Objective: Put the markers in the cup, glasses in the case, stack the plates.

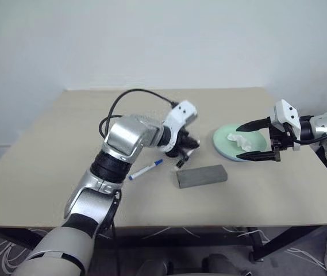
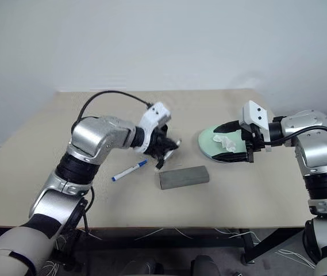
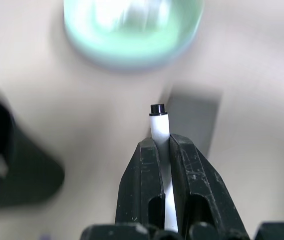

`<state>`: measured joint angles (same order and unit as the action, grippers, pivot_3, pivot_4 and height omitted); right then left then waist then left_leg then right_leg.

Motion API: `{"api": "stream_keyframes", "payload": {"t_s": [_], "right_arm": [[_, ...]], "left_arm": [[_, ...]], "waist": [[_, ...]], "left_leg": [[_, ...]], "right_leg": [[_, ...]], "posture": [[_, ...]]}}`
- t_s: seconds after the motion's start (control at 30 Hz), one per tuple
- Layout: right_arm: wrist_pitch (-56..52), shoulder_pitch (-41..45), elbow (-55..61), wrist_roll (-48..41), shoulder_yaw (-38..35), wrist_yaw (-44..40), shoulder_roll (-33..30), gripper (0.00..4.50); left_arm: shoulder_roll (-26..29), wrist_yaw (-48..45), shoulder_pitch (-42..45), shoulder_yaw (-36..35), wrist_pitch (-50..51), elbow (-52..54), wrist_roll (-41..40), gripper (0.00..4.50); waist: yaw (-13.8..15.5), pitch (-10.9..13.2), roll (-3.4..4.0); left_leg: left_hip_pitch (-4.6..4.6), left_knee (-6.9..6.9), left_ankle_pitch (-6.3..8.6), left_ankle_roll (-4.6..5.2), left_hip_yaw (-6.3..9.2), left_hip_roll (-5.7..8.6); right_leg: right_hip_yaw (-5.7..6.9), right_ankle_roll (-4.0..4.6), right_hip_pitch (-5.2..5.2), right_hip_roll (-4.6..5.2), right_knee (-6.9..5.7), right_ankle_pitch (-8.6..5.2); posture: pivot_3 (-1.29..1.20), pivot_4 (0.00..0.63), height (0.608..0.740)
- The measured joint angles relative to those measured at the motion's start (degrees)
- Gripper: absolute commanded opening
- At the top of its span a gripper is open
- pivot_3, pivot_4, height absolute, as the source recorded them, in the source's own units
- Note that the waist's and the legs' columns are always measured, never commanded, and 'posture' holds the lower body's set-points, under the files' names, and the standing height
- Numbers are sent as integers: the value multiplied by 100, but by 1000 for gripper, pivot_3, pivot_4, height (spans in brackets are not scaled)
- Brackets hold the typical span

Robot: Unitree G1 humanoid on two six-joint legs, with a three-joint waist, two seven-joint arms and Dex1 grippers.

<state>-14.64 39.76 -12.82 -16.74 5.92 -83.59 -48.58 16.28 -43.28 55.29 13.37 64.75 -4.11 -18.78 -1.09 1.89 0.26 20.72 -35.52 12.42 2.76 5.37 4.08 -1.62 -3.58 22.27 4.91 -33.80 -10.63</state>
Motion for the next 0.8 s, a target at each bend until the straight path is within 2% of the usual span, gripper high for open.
{"api": "stream_keyframes", "payload": {"t_s": [0.23,0.43,0.6,0.8], "right_arm": [[-15,-32,40,-4,-10,28,-3,4500],[-88,-37,110,-35,-91,116,-1,4500],[-287,5,108,-252,-324,251,65,4500],[-687,123,109,-584,-590,501,216,4500]], "left_arm": [[-456,490,39,-1072,-2419,-1077,5,19],[-498,664,3,-1453,-4229,-2226,175,19],[-545,523,-90,-1609,-4852,-2954,193,19],[-640,348,-90,-1730,-5127,-3359,153,19]], "waist": [[8,-1,1],[22,-2,1],[78,-2,-1],[149,-3,-2]], "left_leg": [[-4,-2,-1,-2,-5,-2],[-1,-3,-1,0,-8,7],[2,-3,-1,1,-8,7],[2,-4,-1,2,-6,7]], "right_leg": [[-2,3,-2,-1,-1,3],[-8,2,-1,1,4,3],[-7,2,0,0,3,4],[-6,3,-1,-2,2,4]], "posture": [[0,0,732],[0,0,732],[0,0,732],[0,0,732]]}}
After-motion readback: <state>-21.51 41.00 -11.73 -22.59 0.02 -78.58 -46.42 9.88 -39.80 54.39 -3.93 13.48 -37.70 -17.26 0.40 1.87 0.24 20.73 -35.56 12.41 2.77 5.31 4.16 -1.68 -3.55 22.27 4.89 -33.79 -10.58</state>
